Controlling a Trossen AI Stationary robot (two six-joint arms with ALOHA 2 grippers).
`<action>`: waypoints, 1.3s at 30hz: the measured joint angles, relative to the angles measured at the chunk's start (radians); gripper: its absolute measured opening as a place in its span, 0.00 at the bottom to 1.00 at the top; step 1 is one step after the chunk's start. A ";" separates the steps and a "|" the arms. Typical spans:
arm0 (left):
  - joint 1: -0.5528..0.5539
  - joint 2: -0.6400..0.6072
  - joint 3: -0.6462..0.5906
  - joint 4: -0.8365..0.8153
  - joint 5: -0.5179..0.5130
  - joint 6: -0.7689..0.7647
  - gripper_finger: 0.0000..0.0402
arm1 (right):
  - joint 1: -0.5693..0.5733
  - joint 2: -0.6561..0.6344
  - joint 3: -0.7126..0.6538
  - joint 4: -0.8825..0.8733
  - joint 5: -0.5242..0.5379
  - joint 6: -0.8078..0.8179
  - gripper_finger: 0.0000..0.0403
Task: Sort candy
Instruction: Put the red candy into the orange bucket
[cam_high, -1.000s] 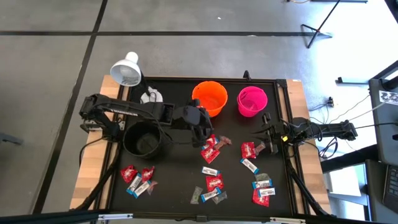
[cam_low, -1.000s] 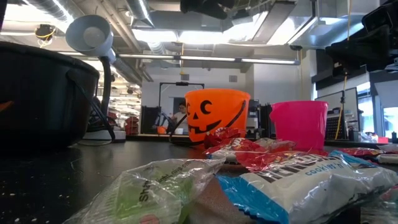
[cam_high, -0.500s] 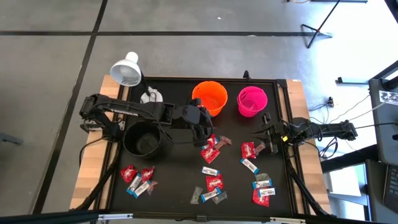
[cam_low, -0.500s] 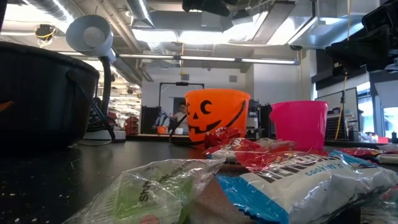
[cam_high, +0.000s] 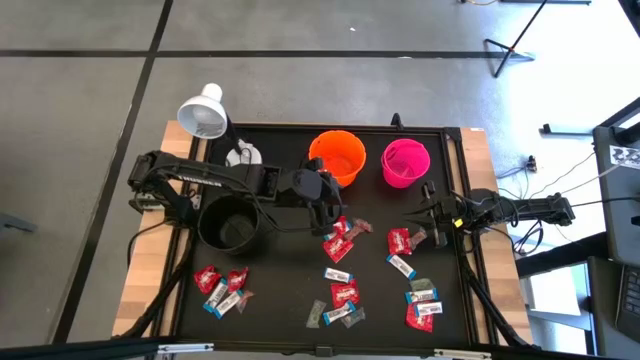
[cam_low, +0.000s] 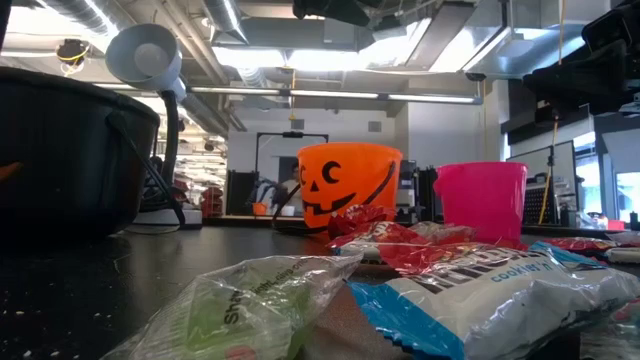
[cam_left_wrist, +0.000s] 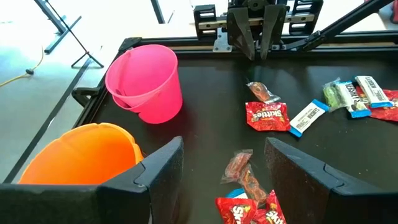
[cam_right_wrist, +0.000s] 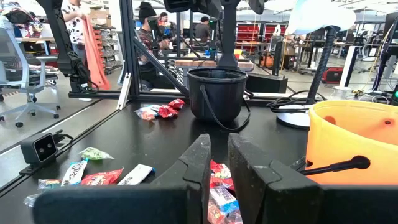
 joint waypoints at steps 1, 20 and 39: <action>-0.002 0.000 0.000 0.000 0.000 0.000 0.54 | 0.000 0.000 0.000 0.000 0.000 0.000 0.14; -0.032 0.000 0.000 -0.004 -0.004 0.000 0.54 | 0.000 0.000 0.000 0.000 0.000 0.000 0.14; -0.031 -0.001 0.000 -0.003 -0.036 0.000 0.54 | 0.000 0.000 0.000 0.000 0.000 0.000 0.14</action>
